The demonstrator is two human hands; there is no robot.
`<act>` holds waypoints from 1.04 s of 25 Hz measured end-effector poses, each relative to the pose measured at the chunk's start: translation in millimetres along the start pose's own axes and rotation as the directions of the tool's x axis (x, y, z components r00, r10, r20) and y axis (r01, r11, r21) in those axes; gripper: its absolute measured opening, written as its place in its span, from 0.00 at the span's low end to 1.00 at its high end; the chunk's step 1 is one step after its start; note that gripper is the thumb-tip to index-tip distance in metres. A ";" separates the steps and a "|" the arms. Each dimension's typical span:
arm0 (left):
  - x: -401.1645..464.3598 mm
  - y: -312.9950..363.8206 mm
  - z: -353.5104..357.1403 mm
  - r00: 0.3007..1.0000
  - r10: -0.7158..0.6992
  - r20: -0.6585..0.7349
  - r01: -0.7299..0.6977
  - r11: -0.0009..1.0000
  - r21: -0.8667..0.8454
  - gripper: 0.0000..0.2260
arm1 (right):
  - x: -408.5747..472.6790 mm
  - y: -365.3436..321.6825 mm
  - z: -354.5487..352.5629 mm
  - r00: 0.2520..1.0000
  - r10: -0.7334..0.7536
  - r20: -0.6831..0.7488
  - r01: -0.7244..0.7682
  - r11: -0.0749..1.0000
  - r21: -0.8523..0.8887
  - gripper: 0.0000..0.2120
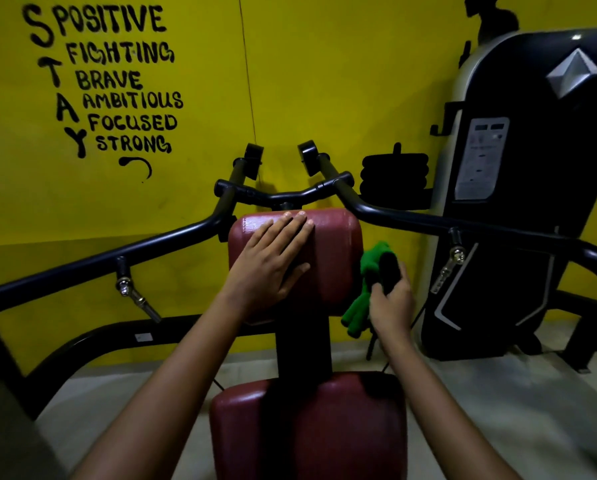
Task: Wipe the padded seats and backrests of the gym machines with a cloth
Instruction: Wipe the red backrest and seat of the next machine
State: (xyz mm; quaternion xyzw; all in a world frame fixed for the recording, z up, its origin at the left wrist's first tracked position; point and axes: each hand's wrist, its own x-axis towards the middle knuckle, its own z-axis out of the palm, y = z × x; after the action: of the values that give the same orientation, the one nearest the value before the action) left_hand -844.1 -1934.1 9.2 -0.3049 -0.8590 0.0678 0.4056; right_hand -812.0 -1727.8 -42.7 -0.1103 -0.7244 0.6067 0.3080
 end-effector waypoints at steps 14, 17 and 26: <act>-5.1 -48.4 8.1 0.939 0.316 -0.135 -0.324 0.945 -0.036 0.28 | -114.6 -5.5 88.2 0.775 0.587 -0.233 -0.408 0.748 0.524 0.18; -10.0 -51.6 9.0 0.940 0.308 -0.148 -0.316 0.948 -0.036 0.27 | -125.6 -4.9 102.6 0.822 0.533 -0.199 -0.402 0.792 0.460 0.18; -17.4 -39.6 13.9 0.960 0.197 -0.199 -0.223 0.967 -0.120 0.25 | -114.8 -18.3 32.3 0.930 0.162 -0.329 -0.216 0.967 -0.132 0.24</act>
State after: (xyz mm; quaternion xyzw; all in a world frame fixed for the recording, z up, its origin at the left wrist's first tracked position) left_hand -864.5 -1974.3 3.0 -0.4274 -0.7828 0.0210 0.4517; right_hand -736.7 -1819.6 -63.7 -0.3005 -0.6999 0.5456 0.3495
